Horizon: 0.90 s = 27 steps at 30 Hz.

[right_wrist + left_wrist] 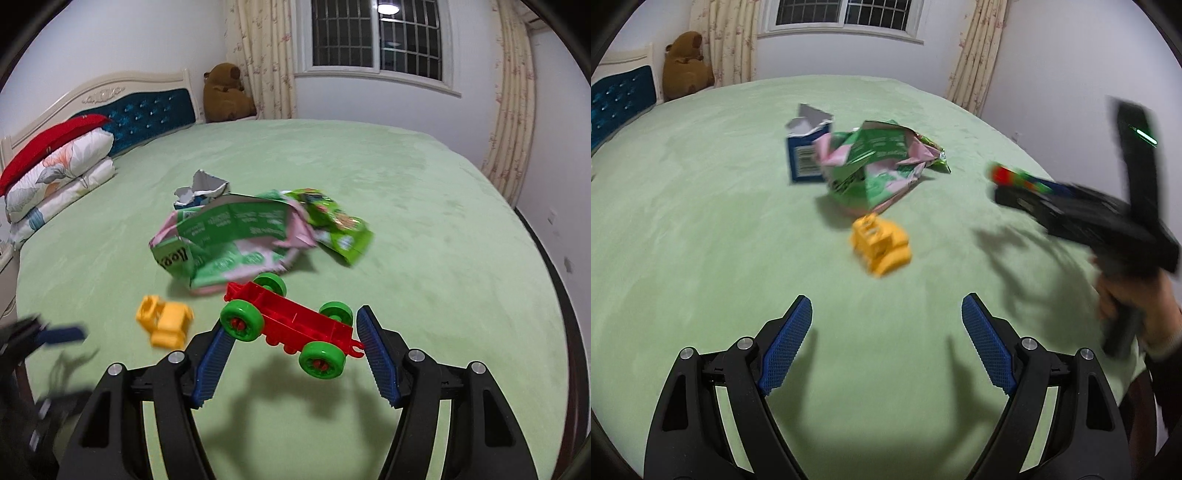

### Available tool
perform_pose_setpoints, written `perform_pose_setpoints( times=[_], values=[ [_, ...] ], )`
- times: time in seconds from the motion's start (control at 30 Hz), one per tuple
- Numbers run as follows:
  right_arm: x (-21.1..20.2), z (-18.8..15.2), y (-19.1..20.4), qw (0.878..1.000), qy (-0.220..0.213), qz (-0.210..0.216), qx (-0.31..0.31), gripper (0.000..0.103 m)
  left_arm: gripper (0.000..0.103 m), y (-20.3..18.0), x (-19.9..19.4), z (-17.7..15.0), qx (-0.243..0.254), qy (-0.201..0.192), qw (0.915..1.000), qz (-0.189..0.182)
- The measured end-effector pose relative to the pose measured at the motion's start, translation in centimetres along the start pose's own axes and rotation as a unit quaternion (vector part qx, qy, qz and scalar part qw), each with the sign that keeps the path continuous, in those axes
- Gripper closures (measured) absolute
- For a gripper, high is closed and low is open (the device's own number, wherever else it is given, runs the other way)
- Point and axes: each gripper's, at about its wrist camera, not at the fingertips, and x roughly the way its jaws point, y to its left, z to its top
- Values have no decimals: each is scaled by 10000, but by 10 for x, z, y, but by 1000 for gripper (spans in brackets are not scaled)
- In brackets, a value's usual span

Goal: Collect trash
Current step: 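Grasp the yellow toy piece with the left tool while the right tool grasps the red cart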

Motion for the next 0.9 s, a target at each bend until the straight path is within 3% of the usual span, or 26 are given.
perform_pose_setpoints(
  times=[0.33, 0.63, 0.73, 0.9],
  values=[
    [-59, -39, -40, 9989, -282, -10, 371, 37, 22, -8, 68, 35, -411, 472, 9976, 289],
    [-79, -52, -44, 9977, -460, 67, 498, 37, 24, -16, 90, 38, -218, 471, 9952, 828],
    [-82, -55, -43, 9974, -474, 97, 529, 37, 33, -15, 94, 40, -250, 450, 9942, 945],
    [-90, -60, -39, 9971, -487, 148, 558, 37, 58, -17, 91, 38, -267, 346, 9935, 1050]
  ],
)
